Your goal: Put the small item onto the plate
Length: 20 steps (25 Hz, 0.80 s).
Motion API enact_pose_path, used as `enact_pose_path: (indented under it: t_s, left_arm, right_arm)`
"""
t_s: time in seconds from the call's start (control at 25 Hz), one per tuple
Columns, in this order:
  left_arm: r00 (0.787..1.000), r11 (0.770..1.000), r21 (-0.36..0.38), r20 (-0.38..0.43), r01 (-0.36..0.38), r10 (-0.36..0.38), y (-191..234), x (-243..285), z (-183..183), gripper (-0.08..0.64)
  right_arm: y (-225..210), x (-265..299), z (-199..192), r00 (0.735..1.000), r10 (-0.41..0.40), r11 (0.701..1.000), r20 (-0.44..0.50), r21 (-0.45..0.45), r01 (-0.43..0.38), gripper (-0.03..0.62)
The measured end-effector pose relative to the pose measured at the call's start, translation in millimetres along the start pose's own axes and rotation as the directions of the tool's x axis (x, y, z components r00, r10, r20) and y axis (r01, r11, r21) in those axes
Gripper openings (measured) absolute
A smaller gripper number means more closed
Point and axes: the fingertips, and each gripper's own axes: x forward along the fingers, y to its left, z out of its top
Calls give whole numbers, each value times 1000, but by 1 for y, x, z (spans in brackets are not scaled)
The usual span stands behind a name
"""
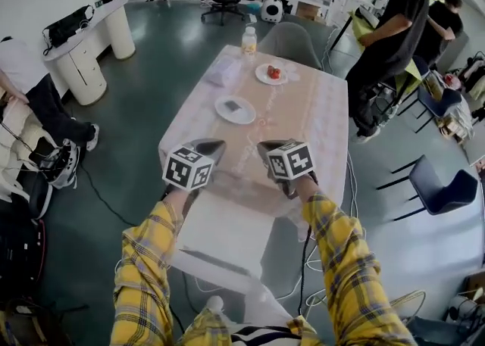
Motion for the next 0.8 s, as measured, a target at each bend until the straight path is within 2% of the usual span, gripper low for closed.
enact_pose_path:
  t_s: [0.36, 0.8]
  left_arm:
    - [999, 997, 69, -15, 38, -37, -28, -57, 8, 5]
    - [998, 993, 105, 6, 58, -59, -56, -122, 6, 5]
  right_arm:
    - [46, -50, 14, 1000, -9, 1000, 29, -11, 10, -3]
    - [98, -92, 8, 998, -10, 1000, 58, 16, 9, -3]
